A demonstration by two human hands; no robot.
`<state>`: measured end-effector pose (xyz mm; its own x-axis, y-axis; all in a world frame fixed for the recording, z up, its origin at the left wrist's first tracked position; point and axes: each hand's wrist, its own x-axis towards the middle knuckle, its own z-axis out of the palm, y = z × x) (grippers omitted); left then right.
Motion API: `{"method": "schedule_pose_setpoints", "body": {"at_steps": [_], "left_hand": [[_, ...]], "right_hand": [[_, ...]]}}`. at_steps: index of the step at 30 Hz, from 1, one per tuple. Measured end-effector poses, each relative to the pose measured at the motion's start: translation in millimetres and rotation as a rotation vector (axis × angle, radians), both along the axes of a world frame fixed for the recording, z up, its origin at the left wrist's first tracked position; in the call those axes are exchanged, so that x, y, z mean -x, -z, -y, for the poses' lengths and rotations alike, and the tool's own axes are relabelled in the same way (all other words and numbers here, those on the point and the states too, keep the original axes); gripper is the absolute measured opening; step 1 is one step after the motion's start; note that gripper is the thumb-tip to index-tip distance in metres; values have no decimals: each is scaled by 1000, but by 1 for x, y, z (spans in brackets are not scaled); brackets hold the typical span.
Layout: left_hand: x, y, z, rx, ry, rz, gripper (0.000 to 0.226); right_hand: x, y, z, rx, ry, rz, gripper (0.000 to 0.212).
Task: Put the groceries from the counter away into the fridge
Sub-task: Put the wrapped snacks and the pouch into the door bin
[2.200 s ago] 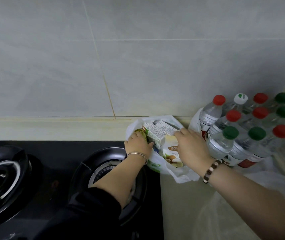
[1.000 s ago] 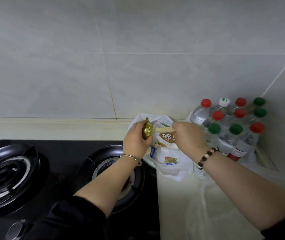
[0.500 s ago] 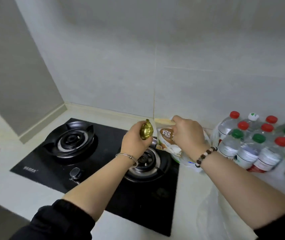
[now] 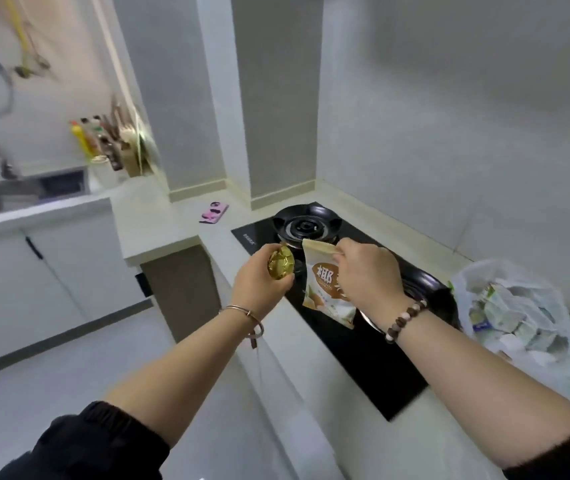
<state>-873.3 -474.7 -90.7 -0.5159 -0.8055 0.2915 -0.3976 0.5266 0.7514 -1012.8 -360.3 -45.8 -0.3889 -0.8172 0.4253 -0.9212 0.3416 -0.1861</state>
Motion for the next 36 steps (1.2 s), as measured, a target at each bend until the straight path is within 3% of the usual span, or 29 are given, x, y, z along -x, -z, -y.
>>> {"method": "schedule_pose_setpoints", "body": {"at_steps": [5,14,24,36], "left_hand": [[-84,-15,-7,35,-212,37,52],[-158,-62,-4,161,-408,223,51],[-282,-72,-41,111,-939,76,53],[-431,-84,-121,158,-1295,13,45]], "right_hand": [[-54,-9,18,69,-253,7,21],[-114,-27,79,102,-472,89,13],[-255,-51,114,85,-830,114,16],[-430,-65,88,106,-1218,60,15]]}}
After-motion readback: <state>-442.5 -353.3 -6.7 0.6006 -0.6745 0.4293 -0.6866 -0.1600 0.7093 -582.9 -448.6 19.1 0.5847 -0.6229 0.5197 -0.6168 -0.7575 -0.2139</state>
